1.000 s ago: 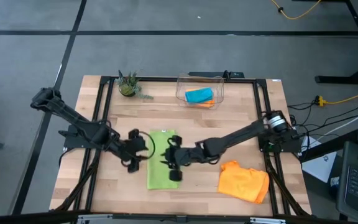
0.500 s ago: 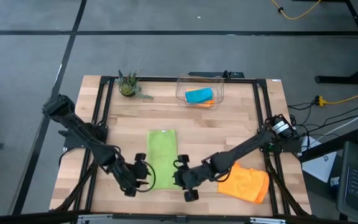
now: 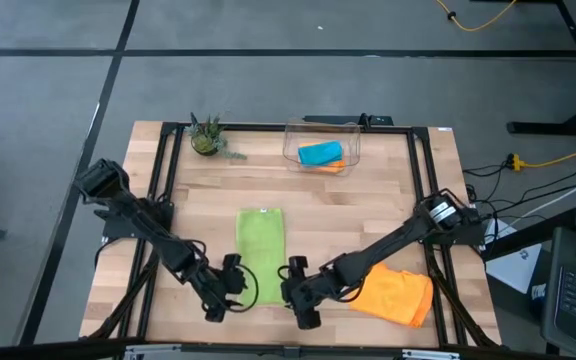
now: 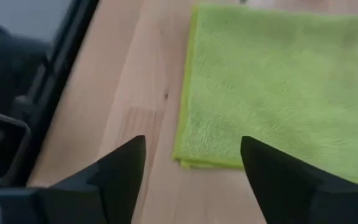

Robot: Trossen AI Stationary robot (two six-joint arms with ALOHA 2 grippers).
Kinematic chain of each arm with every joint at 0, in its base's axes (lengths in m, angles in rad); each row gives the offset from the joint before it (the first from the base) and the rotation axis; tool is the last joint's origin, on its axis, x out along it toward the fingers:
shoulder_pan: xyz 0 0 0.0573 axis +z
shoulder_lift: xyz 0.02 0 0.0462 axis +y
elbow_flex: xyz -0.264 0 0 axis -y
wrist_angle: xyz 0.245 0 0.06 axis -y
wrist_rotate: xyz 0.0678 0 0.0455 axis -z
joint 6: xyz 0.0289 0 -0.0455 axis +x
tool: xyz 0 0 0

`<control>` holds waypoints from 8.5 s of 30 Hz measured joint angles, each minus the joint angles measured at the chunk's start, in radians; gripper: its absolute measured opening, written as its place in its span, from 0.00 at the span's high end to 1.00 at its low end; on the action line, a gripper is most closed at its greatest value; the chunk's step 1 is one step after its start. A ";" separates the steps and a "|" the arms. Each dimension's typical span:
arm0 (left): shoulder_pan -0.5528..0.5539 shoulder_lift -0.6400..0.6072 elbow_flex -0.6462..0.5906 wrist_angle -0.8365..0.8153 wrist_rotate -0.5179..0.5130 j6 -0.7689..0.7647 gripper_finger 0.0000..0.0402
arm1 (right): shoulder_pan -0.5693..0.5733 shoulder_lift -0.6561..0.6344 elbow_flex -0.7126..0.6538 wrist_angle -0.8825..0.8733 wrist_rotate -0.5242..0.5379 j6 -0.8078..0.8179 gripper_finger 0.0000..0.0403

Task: Fold microfiber towels
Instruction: Fold the green towel on the table

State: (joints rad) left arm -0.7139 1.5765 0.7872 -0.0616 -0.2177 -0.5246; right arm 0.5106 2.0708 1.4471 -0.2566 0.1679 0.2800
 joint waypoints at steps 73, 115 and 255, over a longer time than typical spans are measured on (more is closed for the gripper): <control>-0.070 0.161 0.018 0.028 -0.071 0.025 1.00 | -0.005 0.105 0.017 -0.021 -0.030 0.018 0.99; 0.241 0.023 0.044 -0.575 -0.236 0.197 0.95 | -0.266 0.163 0.212 -0.213 0.278 -0.261 0.93; -0.050 0.050 -0.170 -0.095 -0.294 -0.143 0.98 | -0.154 0.092 -0.244 0.485 0.042 0.034 0.98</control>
State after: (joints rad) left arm -0.7635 1.6260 0.6170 -0.1564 -0.5121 -0.6675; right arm 0.3562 2.1632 1.2034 0.2286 0.2102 0.3143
